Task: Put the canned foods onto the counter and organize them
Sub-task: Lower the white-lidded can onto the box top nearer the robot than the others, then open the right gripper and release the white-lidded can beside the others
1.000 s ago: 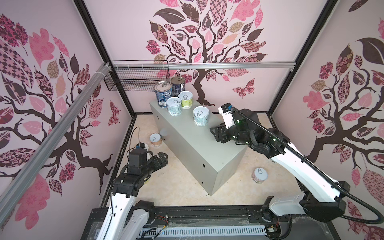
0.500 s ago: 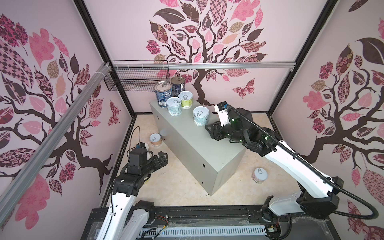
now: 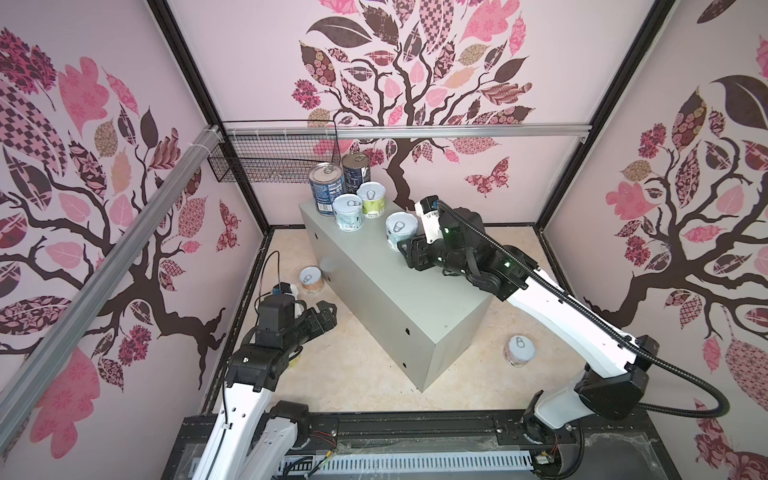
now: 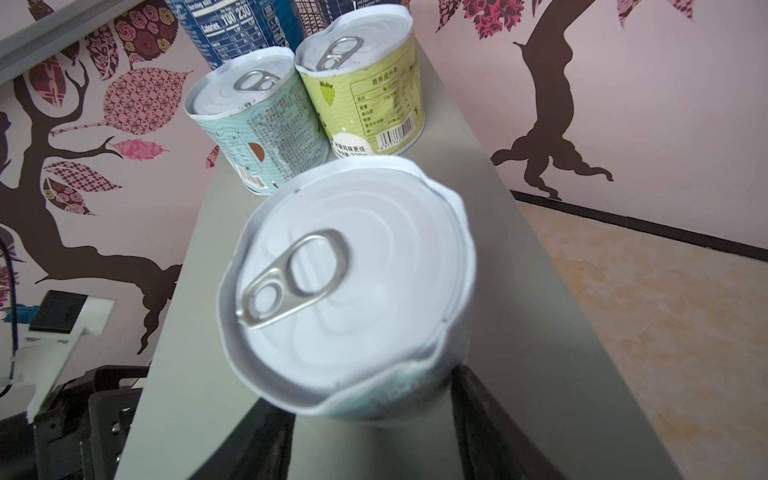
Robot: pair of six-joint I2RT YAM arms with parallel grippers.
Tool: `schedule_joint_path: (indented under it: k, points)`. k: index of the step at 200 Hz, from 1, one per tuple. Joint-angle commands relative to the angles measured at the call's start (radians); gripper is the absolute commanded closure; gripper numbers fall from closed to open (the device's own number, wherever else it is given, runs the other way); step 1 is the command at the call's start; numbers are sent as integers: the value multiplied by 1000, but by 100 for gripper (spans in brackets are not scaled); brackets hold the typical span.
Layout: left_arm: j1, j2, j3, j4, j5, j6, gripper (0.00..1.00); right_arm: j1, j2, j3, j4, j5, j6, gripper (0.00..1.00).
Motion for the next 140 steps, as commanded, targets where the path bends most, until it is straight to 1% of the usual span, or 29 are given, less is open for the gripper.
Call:
schedule_joint_path:
  k: [1,88,140]
  points:
    - [4,-2,-20,20,13,18,3,5,39,55,13,26,9,38]
    - [3,6,-31,25,23,27,3,2,144,159,-2,75,0,37]
    - [4,12,-32,25,27,29,3,-8,200,219,-12,74,-3,37]
